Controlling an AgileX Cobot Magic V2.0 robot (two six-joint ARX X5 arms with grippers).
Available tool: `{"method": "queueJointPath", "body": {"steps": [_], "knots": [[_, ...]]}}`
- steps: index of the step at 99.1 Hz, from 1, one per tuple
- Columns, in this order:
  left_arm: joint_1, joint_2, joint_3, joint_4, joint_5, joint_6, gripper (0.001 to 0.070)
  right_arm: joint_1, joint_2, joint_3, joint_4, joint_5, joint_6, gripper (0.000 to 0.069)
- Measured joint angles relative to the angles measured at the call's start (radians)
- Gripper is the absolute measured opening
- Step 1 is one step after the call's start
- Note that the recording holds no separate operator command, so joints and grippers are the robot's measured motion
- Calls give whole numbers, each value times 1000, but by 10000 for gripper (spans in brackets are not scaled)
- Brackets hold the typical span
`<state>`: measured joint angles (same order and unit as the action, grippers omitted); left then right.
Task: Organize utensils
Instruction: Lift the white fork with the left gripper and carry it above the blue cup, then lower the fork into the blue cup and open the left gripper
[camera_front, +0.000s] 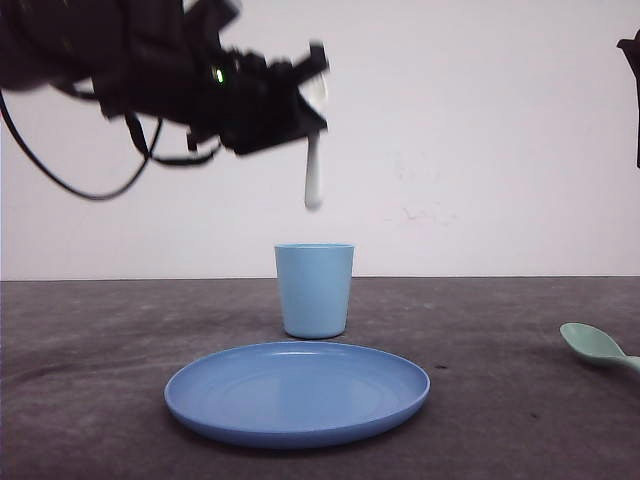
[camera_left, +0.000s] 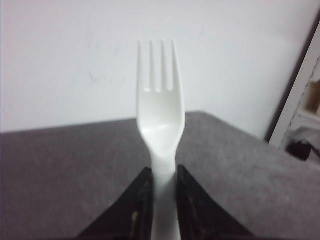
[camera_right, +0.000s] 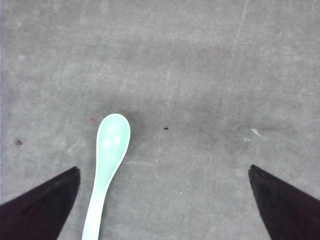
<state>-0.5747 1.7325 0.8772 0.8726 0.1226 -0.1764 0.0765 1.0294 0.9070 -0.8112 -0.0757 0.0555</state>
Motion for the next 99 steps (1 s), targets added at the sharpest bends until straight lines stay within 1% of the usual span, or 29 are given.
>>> {"method": "queueJointPath", "body": {"steps": [8,16,25,31,61,99], "knots": [[0,41,0,-1,4,6,43,0,0,0,0,0,0,680],[0,72,0,0,16,25,43,0,0,0,0,0,0,680],[0,103,5,0,45,54,43,0,0,0,0,0,0,680],[0,121,6,0,60,63,43,0,0,0,0,0,0,680],[-6,144,6,-6,64,103,43,0,0,0,0,0,0,680],[-6,144,6,-41,64,126,43,0,0,0,0,0,0,680]]}}
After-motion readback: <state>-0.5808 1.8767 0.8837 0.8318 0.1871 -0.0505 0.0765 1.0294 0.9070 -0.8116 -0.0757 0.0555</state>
